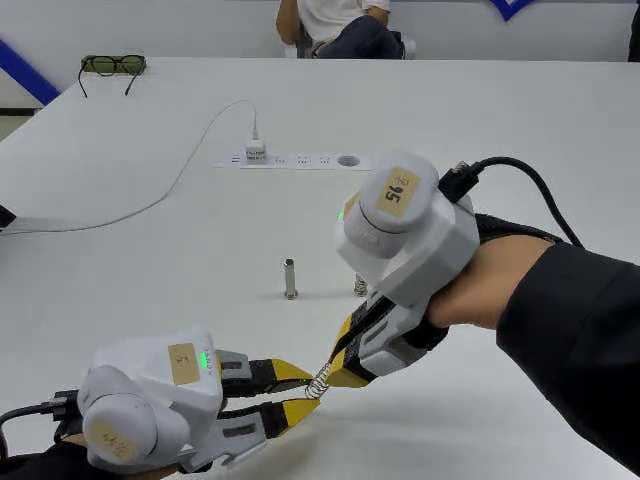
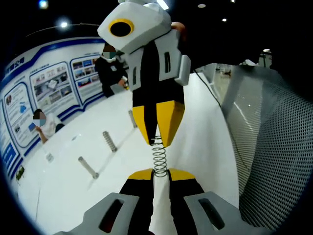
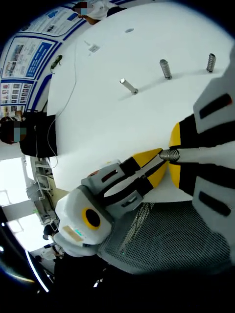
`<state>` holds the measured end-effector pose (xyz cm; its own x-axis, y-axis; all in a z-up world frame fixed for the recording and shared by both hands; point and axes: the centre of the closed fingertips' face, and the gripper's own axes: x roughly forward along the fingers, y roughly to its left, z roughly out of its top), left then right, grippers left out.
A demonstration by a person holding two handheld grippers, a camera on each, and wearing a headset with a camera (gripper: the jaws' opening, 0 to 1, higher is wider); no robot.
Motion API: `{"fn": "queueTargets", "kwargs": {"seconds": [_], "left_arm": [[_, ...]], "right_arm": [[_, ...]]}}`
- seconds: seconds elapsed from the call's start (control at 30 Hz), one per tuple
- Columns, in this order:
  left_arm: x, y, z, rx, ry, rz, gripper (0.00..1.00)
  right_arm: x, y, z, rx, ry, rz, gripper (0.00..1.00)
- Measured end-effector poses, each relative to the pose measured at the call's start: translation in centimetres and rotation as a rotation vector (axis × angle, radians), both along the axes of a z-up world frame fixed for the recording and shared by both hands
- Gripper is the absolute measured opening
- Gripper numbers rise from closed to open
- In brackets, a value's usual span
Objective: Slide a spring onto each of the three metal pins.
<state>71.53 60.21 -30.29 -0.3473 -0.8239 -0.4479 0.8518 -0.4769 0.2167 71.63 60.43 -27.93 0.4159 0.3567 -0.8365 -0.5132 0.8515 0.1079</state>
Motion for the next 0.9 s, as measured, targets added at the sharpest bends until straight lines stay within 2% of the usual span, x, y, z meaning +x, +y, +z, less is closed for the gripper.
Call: {"fn": "queueTargets", "kwargs": {"seconds": [0.23,0.37,0.67,0.9], "left_arm": [[0.0,0.1,-0.2,0.01,0.0,0.007,0.19],[-0.1,0.0,-0.2,0.01,0.0,0.006,0.19],[-0.3,-0.2,-0.1,0.0,-0.003,-0.006,0.12],[-0.3,-0.2,0.1,-0.005,0.014,0.001,0.11]], "right_arm": [[0.1,0.2,0.1,-0.005,-0.001,0.01,0.12],[0.1,0.4,0.4,-0.002,-0.004,0.017,0.12],[0.3,0.7,1.0,-0.003,-0.015,0.027,0.12],[0.4,0.8,1.2,-0.004,-0.026,0.033,0.12]]}}
